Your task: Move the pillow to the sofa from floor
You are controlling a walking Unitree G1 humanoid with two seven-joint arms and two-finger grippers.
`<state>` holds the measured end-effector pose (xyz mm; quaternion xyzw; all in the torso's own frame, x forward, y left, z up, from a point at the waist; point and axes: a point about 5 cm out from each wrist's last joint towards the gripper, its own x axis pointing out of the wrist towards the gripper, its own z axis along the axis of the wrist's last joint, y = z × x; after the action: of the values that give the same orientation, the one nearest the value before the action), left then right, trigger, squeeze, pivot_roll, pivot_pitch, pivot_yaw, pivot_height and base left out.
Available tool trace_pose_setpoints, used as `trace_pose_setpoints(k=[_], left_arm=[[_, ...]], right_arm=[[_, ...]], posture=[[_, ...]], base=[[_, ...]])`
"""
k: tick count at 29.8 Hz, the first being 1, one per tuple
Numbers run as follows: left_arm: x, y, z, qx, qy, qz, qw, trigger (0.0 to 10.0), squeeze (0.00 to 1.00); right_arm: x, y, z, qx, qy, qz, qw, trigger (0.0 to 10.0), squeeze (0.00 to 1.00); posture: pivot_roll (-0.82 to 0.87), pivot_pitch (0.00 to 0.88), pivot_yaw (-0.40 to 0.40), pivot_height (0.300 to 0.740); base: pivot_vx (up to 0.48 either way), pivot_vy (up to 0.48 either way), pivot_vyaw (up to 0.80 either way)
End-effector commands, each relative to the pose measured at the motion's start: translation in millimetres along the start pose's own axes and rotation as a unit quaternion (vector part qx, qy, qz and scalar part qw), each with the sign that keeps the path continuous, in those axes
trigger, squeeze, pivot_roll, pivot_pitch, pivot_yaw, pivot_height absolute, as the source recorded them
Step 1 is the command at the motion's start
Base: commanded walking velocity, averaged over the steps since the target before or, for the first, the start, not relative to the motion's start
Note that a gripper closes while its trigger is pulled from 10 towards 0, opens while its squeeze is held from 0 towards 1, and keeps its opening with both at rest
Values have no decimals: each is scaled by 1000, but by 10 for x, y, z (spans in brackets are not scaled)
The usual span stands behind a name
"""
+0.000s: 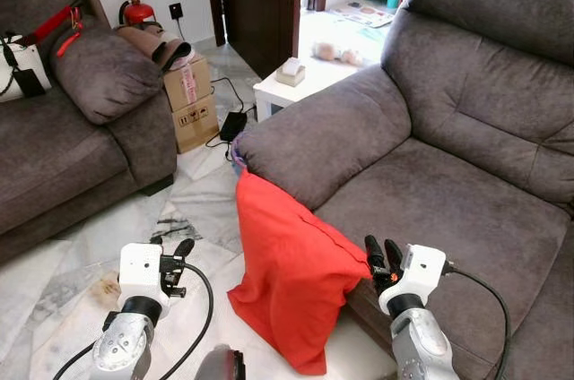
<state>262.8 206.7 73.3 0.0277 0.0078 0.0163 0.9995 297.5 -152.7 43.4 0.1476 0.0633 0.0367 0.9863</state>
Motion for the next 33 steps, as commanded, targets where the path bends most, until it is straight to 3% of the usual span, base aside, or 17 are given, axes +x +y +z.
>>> trace_pose_setpoints(k=[1, 6, 11, 14, 33], left_arm=[[-24, 4, 3, -7, -3, -1, 1000, 10000, 0], [-56, 87, -36, -1, 0, 19, 1000, 10000, 0], [-258, 152, -275, 11, 44, 29, 999, 10000, 0], [-328, 194, -318, 6, 50, 47, 998, 10000, 0], [-299, 227, -294, -2, 43, 61, 997, 10000, 0]], right_arm=[[15, 39, -13, 2, 7, 8, 1000, 10000, 0], [26, 69, -42, -1, 21, 16, 1000, 10000, 0], [14, 51, -16, 2, 7, 11, 1000, 10000, 0], [14, 48, -7, 6, 3, 10, 1000, 10000, 0], [6, 109, -50, 5, 12, 26, 1000, 10000, 0]], posture=[[46, 111, 21, 633], [47, 110, 21, 623], [52, 122, 23, 618], [50, 131, 19, 618], [55, 133, 17, 618]], base=[[0, 0, 0], [0, 0, 0], [0, 0, 0], [0, 0, 0], [0, 0, 0]])
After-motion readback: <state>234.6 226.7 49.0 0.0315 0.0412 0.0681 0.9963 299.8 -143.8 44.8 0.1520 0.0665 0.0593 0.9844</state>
